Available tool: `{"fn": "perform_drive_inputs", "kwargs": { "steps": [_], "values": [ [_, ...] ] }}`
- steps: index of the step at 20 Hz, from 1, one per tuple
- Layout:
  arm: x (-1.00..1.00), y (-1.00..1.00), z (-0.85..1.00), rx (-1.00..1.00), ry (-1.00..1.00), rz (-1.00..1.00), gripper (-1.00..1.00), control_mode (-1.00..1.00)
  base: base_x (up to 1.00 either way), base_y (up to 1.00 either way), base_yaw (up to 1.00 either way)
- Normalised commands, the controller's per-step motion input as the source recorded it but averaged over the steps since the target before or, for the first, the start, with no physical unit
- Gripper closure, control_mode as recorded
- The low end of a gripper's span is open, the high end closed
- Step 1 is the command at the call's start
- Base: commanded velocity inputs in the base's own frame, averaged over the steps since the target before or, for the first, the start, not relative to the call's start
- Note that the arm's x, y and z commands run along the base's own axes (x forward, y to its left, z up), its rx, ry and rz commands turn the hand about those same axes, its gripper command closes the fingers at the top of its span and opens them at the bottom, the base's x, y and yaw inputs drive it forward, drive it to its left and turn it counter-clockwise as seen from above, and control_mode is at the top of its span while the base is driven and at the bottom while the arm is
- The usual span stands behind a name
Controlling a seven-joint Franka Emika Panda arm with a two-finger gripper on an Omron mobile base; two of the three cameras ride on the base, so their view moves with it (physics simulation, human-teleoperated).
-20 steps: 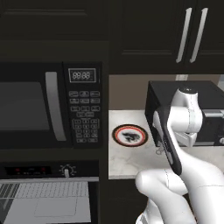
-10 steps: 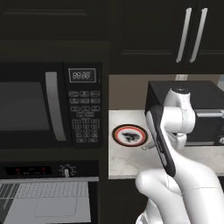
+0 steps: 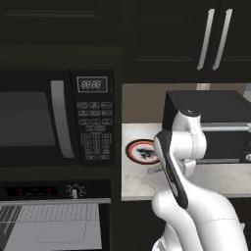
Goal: Pick up the tongs from the counter and place them near the plate next to the oven.
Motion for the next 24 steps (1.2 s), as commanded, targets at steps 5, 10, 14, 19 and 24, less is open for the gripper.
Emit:
{"fn": "perform_drive_inputs", "kwargs": {
  "steps": [5, 10, 14, 19, 24],
  "values": [
    [0.54, -0.05, -0.32, 0.00, -0.01, 0.00, 1.00, -1.00, 0.00, 0.00, 0.00],
    [0.48, -0.02, -0.41, 0.00, 0.00, 0.00, 1.00, -1.00, 0.00, 0.00, 0.00],
    [0.37, -0.02, -0.39, 0.02, 0.05, -0.04, 1.00, -1.00, 0.00, 0.00, 0.00],
    [0.19, -0.02, -0.38, 0.04, 0.07, -0.08, 1.00, -1.00, 0.00, 0.00, 0.00],
    [0.00, -0.01, -0.38, 0.06, 0.01, -0.11, 1.00, -1.00, 0.00, 0.00, 0.00]
  ]
}}
